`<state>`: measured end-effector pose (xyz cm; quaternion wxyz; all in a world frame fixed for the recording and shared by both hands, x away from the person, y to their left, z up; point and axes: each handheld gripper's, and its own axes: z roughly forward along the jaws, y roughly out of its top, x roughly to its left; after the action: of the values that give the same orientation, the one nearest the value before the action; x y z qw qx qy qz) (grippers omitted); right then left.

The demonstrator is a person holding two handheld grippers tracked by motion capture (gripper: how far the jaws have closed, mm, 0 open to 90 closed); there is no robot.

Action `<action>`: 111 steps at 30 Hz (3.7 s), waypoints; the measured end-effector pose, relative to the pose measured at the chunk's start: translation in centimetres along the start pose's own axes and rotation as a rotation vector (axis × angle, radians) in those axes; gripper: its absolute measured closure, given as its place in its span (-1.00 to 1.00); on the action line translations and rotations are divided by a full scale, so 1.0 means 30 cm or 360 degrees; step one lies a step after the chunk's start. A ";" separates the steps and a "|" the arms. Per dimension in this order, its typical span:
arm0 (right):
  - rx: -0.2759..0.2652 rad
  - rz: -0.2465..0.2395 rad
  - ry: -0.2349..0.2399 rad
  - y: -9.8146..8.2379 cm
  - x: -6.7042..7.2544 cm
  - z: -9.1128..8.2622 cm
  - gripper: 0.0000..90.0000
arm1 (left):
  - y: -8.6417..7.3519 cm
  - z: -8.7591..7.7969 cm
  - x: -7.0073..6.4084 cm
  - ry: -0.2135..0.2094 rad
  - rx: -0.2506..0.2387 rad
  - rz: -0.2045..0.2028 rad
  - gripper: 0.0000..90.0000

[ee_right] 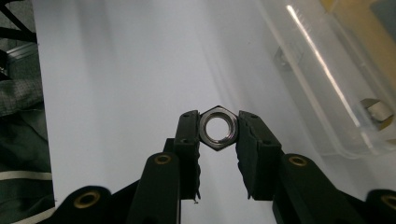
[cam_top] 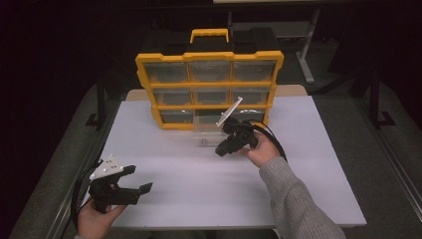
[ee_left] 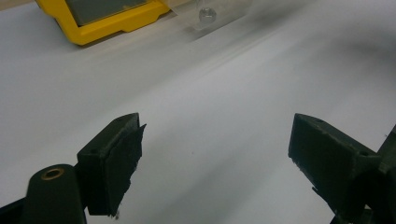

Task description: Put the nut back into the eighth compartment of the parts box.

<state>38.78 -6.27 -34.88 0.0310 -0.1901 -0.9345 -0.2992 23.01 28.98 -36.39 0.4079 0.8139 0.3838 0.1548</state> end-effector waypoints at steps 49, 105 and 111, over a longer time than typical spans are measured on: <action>0.0017 0.0118 -0.0172 0.207 -0.160 -0.074 0.54 | 0.003 -0.010 0.005 -0.0005 -0.0012 -0.0001 -0.62; -0.0153 0.0251 -0.0214 -0.002 -0.139 -0.183 0.21 | -0.001 0.003 0.003 -0.0007 0.0011 0.0017 -0.63; -0.0218 0.0296 -0.0205 -0.059 -0.109 -0.233 0.17 | -0.001 0.005 0.001 -0.0013 0.0005 0.0018 -0.64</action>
<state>40.76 -12.69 -30.70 -0.0144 -0.2965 -0.8903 -0.3453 23.10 28.93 -36.53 0.4072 0.8173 0.3778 0.1533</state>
